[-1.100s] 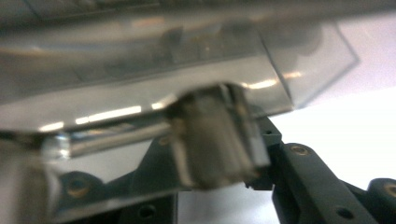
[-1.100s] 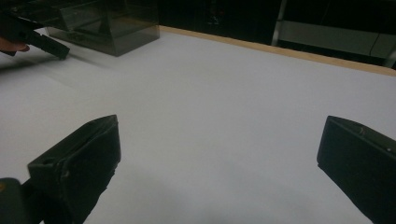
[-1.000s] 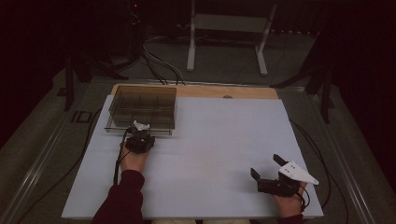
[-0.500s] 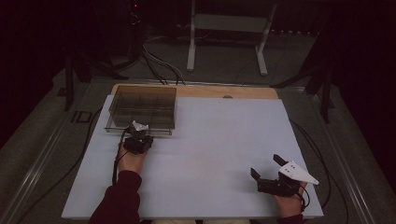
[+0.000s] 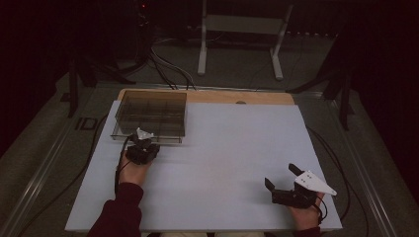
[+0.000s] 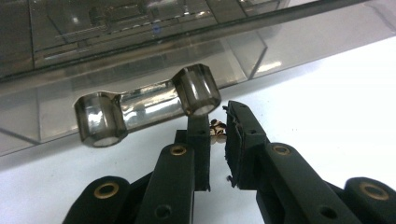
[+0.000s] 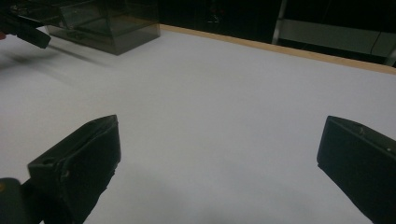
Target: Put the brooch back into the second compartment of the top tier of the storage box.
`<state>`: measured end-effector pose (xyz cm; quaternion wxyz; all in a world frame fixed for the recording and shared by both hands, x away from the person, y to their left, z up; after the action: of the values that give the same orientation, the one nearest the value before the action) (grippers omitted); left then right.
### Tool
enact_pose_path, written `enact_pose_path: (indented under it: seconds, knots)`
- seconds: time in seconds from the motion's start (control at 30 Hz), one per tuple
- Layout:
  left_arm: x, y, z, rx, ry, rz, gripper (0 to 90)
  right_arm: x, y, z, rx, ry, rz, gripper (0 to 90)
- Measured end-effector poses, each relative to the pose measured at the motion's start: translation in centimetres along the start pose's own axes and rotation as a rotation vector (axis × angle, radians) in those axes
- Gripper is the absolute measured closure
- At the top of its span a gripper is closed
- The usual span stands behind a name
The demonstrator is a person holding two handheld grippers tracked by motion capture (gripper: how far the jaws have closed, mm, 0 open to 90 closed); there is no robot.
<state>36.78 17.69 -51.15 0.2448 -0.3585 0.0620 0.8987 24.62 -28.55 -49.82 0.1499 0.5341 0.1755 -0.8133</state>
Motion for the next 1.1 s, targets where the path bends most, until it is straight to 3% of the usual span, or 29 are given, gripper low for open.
enact_pose_path:
  seconds: [1.1]
  knots:
    - [-0.7, 0.3, 2.9, 0.061, -0.014, -0.08, 81.4, 0.0, 0.0, 0.0, 0.0, -0.002, 0.0, 0.0]
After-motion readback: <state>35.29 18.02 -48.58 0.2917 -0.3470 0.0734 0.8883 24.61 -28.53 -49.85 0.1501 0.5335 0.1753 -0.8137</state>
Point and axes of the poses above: each handheld gripper's, and its own axes: z roughly backward along the jaws, x roughly out of its underside, y roughly to its right, the point moved 2 cm from there along -z, roughly forward along the jaws, and after that the axes turned 8 degrees about -z, right-handed, at the moved point
